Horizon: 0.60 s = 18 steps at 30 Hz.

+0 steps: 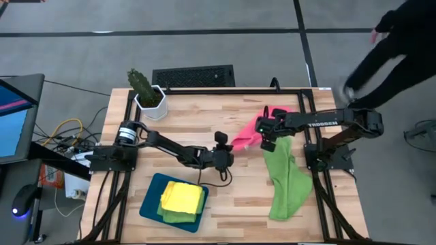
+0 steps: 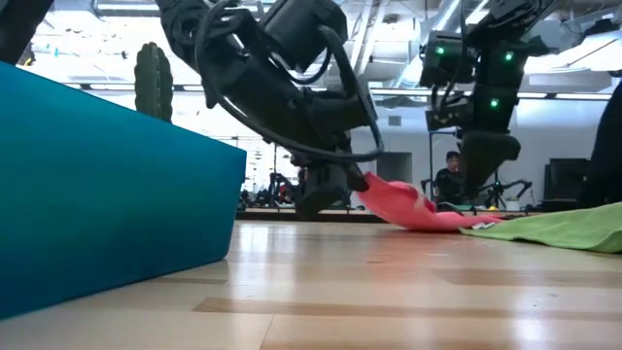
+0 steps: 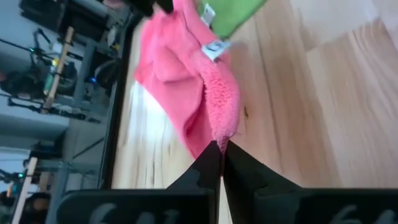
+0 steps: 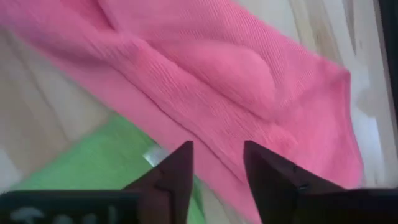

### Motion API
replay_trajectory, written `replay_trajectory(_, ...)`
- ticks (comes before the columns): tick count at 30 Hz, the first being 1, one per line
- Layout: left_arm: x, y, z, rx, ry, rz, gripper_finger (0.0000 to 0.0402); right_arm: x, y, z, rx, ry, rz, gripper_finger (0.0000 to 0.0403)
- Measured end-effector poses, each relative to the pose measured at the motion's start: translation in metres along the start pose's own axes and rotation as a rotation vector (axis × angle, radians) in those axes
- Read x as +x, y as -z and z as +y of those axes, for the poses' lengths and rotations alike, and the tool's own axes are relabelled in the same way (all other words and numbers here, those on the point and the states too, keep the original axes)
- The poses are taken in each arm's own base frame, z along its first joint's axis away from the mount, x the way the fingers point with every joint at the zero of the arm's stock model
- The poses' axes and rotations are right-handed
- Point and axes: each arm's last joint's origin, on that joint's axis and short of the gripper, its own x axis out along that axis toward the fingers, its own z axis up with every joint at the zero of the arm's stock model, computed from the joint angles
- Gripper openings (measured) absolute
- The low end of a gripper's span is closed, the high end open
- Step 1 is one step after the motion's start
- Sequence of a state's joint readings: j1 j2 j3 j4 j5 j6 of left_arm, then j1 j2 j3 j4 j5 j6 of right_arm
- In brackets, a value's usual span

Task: Fold microfiber towels
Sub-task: Fold the pink microfiber

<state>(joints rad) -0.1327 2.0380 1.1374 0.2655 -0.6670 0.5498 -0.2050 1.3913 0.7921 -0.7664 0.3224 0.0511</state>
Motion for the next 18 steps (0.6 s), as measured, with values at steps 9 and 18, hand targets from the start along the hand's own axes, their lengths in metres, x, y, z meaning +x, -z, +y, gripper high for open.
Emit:
replay_trajectory(9,-0.027,0.005,0.021,0.038,0.055,0.135,0.0,0.004,0.003,-0.013,-0.023,0.006,0.045,0.022)
replay_trajectory(18,-0.053,0.017,0.038,0.092,0.118,0.275,0.0,0.002,0.001,-0.004,-0.228,-0.006,0.014,0.0201)
